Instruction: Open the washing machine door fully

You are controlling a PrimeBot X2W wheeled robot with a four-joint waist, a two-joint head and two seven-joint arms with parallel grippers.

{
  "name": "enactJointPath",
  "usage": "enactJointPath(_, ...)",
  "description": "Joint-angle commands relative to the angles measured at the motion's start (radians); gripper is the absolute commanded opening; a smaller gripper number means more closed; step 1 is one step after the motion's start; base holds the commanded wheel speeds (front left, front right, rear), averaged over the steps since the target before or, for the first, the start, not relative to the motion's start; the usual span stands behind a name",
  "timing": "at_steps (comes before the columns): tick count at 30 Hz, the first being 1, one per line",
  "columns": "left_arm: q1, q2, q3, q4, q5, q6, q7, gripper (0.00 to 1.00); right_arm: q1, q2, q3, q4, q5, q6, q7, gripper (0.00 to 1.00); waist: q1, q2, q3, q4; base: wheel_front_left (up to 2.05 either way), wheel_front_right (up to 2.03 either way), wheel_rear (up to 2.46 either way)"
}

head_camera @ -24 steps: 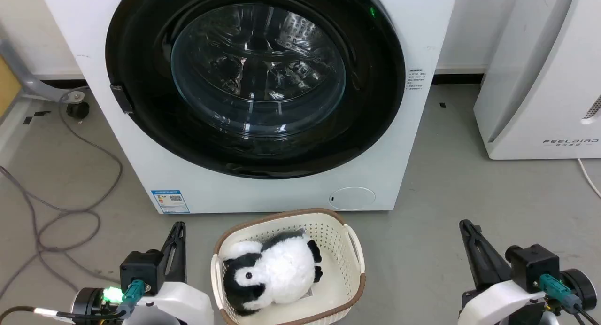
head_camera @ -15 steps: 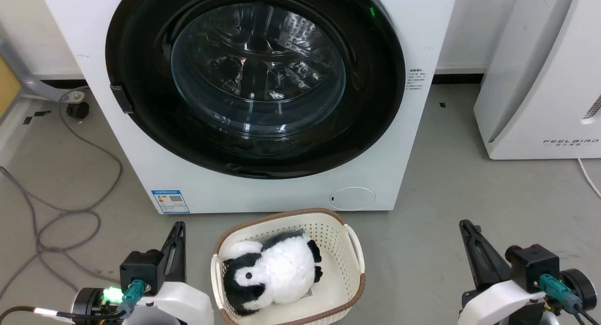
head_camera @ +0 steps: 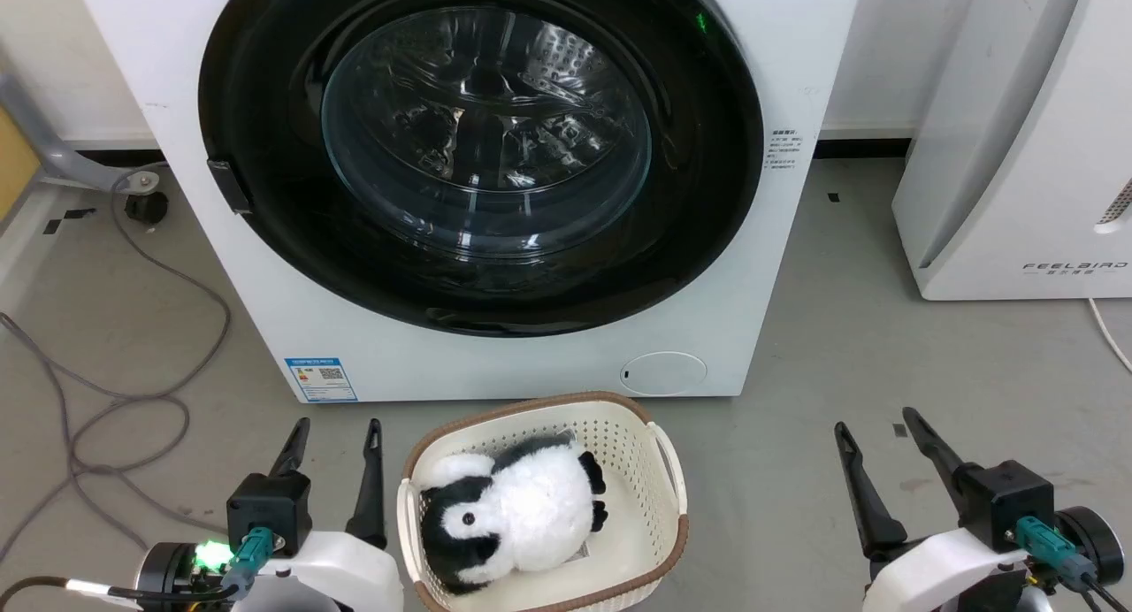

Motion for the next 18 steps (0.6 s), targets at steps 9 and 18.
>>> enactJointPath(9,-0.006,0.0,-0.009,0.003,-0.006,0.015,-0.023,1.0,-0.002,0.0,-0.011,-0.013,0.036,0.0,-0.023,1.0,0.0,0.0,0.002,0.0,0.0,0.0,0.0)
enactJointPath(18,-0.011,0.0,-0.016,0.005,-0.01,0.026,-0.042,1.0,-0.004,0.0,-0.015,-0.026,0.074,0.0,-0.042,1.0,0.0,0.0,0.004,0.001,0.0,0.0,0.0)
